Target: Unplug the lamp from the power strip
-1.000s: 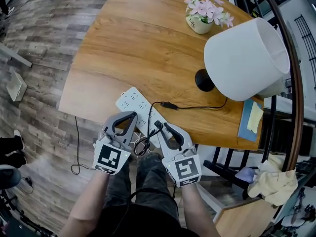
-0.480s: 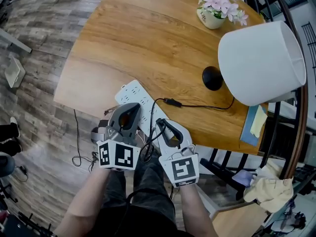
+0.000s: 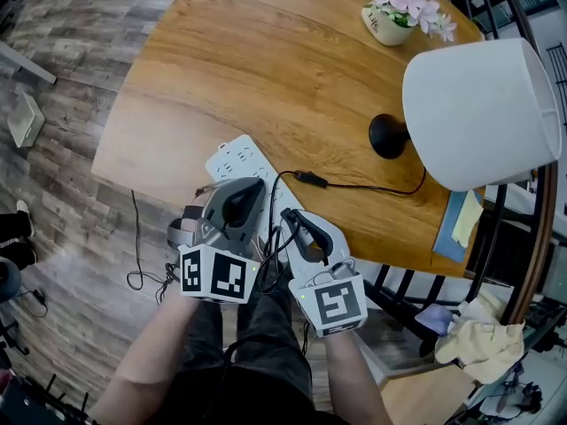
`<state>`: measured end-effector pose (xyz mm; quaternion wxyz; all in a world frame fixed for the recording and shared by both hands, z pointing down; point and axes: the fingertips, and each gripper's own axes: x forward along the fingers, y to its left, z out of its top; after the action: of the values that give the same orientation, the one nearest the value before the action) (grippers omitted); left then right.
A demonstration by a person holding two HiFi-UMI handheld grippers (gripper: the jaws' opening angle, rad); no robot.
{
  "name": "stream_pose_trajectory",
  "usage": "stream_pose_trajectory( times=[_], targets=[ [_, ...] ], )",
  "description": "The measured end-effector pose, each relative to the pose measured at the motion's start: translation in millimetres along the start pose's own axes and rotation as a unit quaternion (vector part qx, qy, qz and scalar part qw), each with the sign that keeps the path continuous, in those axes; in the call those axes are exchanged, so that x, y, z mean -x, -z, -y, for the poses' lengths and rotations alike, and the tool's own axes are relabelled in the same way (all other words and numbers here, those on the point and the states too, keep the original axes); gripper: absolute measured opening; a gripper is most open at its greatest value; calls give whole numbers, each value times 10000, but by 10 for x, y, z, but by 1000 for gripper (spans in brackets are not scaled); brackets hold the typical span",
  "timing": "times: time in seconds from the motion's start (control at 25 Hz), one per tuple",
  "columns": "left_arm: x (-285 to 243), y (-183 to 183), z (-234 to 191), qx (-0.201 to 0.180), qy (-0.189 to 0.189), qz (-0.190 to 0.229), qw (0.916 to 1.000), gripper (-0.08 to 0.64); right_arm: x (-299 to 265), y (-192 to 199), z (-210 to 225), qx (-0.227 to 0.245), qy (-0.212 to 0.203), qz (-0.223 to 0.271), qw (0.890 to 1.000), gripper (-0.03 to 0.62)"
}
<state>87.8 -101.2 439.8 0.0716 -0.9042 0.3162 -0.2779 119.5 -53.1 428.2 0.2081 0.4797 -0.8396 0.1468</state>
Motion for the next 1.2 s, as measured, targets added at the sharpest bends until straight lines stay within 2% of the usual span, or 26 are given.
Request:
stream_pose_trajectory(
  times=[0.12,0.2,0.36,0.4,0.48,0.56,0.64,0.84,0.92,1.08,1.12,1.2],
  targets=[
    [-3,-14,37,160,81,51,9998,-6,14,37,38,-433,-70,-89,9990,67],
    [-8,-30,65,207,108,70,9997,-6,13,30,44,-430,152,-132,9989,67],
    [-15,-47,85,195,145,69,9997,-6,3,-21,-32,560,847,-292,9944,67],
    [-14,-46,85,199,154,74,9997,-6,1,-20,-48,638,922,-296,9933,69],
    [-17,-44,81,214,164,75,9996,-6,-4,-20,-50,311,883,-175,9955,69],
    [-26,-46,81,211,163,64,9996,-6,2,-18,-17,-230,687,-52,9974,67],
    [-30,-50,86,204,156,62,9996,-6,19,3,23,-540,469,14,9974,67],
    [-63,-68,85,294,166,70,9994,-6,45,28,77,-1241,260,42,9919,67],
    [-70,-64,81,345,157,77,9993,-6,32,25,66,-1087,430,-19,9931,67],
    [-58,-67,90,373,144,94,9992,-6,12,-32,-16,78,1006,-210,9947,66],
    [-59,-72,88,356,140,97,9992,-6,14,-30,-25,186,1050,-251,9940,66],
    [-62,-76,84,351,132,110,9992,-6,16,-29,-18,-87,967,-137,9952,66]
  ],
)
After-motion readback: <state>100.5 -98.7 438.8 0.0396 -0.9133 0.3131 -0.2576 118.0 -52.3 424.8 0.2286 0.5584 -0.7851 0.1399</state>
